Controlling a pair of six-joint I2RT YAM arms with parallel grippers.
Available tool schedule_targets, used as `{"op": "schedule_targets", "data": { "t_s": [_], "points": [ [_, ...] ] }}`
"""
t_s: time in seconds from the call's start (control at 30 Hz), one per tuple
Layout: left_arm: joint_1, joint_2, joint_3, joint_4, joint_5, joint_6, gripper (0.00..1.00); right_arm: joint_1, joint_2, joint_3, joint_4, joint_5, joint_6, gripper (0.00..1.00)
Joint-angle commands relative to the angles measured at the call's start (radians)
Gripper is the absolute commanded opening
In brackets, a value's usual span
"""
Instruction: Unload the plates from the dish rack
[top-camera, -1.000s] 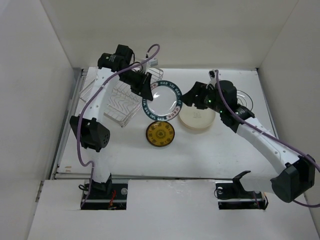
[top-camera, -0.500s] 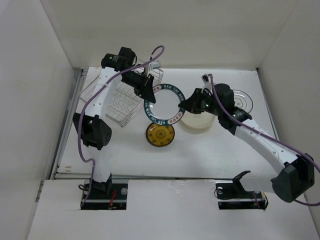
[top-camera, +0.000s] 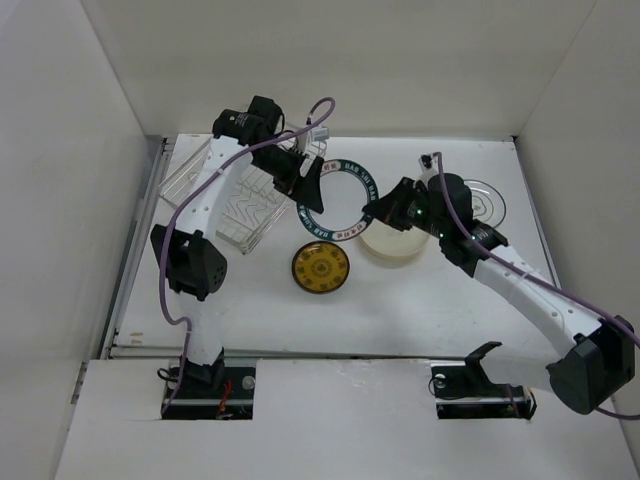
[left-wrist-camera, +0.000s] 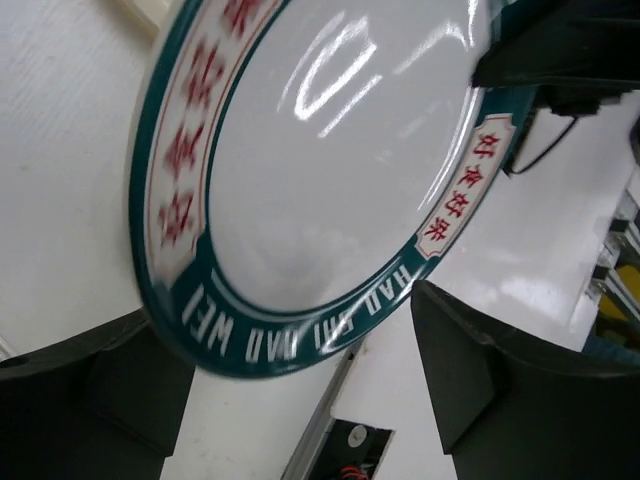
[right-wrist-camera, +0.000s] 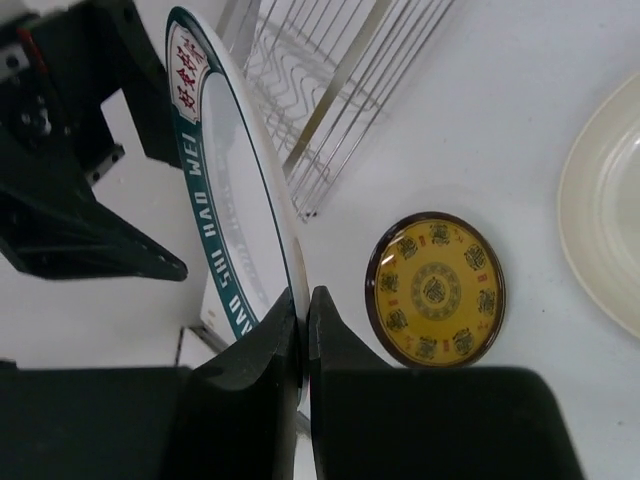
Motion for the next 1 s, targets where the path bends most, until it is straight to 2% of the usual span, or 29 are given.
{"op": "schedule_targets", "data": {
  "t_s": [0.0, 0.1, 0.23, 0.27, 0.37, 0.47, 0.57, 0.6, 0.73, 0.97],
  "points": [
    [0.013, -0.075, -0.022, 0.100, -0.137, -0.132, 0.79, -0.003, -0.029, 0.008, 0.048, 0.137, 0.144, 0.00],
    [0.079, -0.123, -0.042, 0.215, -0.225, -0.248, 0.86, -0.003, -0.029, 0.049, 0.009, 0.263, 0.208, 0.00],
    [0.205, -0.179, -0.065, 0.332, -0.274, -0.359, 0.91, -0.025, -0.018, 0.132, -0.063, 0.439, 0.227, 0.00],
    [0.226, -0.190, -0.065, 0.332, -0.291, -0.359, 0.91, -0.037, -0.008, 0.178, -0.102, 0.568, 0.242, 0.00],
    [0.282, -0.199, -0.055, 0.326, -0.337, -0.359, 0.91, -0.093, -0.008, 0.203, -0.159, 0.765, 0.268, 0.00],
    [0.308, -0.222, -0.055, 0.277, -0.351, -0.316, 0.91, -0.170, -0.018, 0.192, -0.160, 0.850, 0.308, 0.00],
    [0.328, -0.267, -0.124, 0.263, -0.375, -0.278, 0.91, -0.311, -0.028, 0.152, -0.135, 0.851, 0.328, 0.00],
    [0.328, -0.281, -0.143, 0.263, -0.398, -0.269, 0.91, -0.387, -0.028, 0.137, -0.117, 0.819, 0.328, 0.00],
    [0.328, -0.325, -0.220, 0.252, -0.431, -0.236, 0.92, -0.549, -0.017, 0.049, -0.055, 0.698, 0.301, 0.00],
    [0.328, -0.325, -0.230, 0.218, -0.475, -0.213, 0.92, -0.673, 0.003, -0.084, -0.011, 0.607, 0.310, 0.00]
  ]
}}
